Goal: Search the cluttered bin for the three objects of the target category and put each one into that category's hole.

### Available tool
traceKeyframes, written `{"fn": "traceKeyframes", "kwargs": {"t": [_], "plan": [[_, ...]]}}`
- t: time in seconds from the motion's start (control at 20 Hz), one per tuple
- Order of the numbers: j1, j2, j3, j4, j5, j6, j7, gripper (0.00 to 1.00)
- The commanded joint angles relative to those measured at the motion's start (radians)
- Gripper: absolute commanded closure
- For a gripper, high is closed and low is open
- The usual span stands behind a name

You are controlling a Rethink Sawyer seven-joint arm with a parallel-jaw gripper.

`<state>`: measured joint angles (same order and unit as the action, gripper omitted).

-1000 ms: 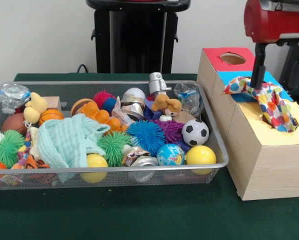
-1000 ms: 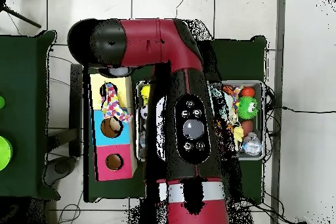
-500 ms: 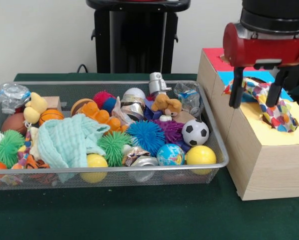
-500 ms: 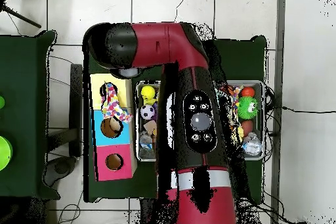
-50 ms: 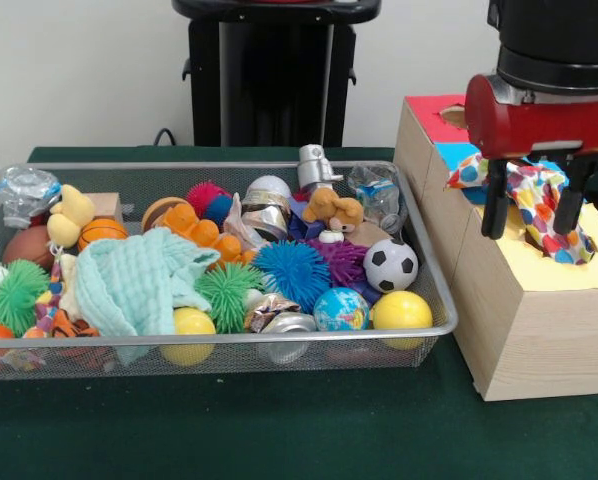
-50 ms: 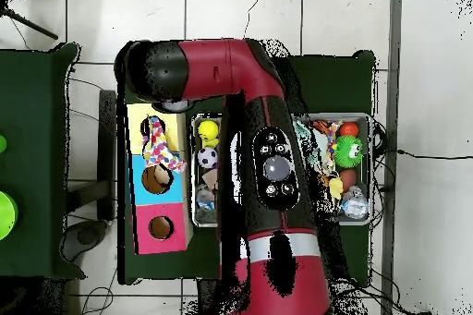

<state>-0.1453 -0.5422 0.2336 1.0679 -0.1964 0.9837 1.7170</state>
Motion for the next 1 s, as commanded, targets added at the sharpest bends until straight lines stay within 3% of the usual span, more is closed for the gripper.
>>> {"fn": "traceKeyframes", "kwargs": {"t": [0.05,0.4,0.75,1.0], "plan": [[-0.010,-0.011,0.077,0.175,-0.014,0.017,-0.114,0.00],[-0.010,-0.062,0.077,0.173,0.006,0.128,-0.120,0.00],[-0.039,-0.041,0.106,0.161,0.019,0.173,-0.167,0.00],[-0.034,-0.092,0.097,0.184,0.023,0.213,-0.143,0.00]]}}
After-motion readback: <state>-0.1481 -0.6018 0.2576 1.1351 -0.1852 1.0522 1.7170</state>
